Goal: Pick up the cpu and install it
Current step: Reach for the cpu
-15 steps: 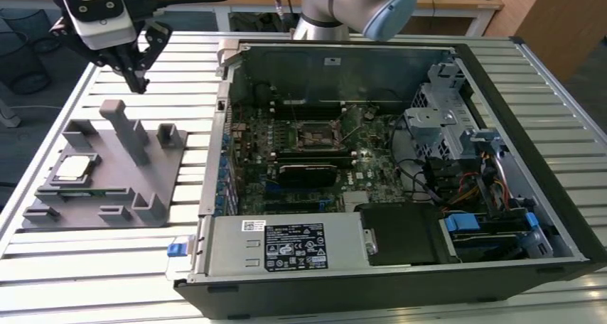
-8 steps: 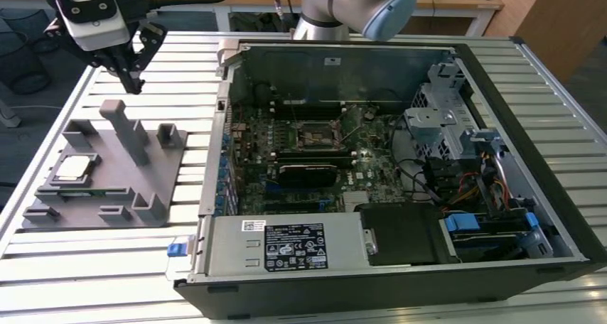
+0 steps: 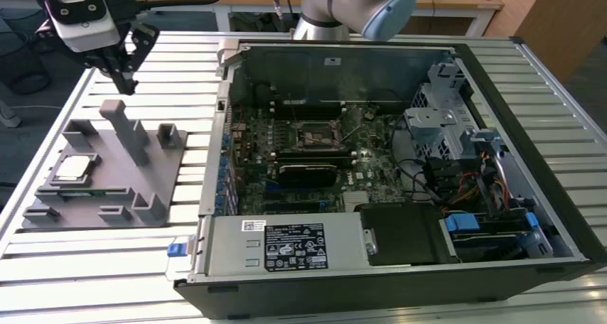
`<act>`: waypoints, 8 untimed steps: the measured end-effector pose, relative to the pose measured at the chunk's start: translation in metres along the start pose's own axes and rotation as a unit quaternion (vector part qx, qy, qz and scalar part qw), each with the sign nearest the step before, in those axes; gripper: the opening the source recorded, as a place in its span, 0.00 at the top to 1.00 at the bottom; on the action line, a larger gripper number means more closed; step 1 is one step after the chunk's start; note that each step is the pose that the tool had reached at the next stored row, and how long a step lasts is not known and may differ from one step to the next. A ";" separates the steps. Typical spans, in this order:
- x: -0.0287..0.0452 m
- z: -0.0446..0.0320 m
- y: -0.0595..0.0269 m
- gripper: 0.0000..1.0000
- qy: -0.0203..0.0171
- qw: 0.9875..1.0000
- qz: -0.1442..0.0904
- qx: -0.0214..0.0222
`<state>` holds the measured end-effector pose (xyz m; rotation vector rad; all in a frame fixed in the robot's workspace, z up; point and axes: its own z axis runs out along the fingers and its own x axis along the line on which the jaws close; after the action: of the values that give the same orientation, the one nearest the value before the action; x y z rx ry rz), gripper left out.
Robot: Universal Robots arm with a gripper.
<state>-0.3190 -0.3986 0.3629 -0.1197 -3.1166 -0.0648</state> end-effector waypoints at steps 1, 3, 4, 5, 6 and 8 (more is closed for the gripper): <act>0.0014 0.0002 -0.0001 0.89 0.000 1.000 0.000 0.000; 0.0042 0.0006 -0.0003 0.89 0.000 1.000 0.000 0.000; 0.0057 0.0008 -0.0004 0.89 0.000 1.000 0.000 0.000; 0.0072 0.0010 -0.0006 0.89 0.000 1.000 0.000 0.000; 0.0099 0.0013 -0.0008 0.89 0.000 1.000 0.000 0.000; 0.0151 0.0019 -0.0010 0.89 0.000 1.000 0.000 0.000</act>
<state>-0.3341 -0.3984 0.3613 -0.1197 -3.1164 -0.0647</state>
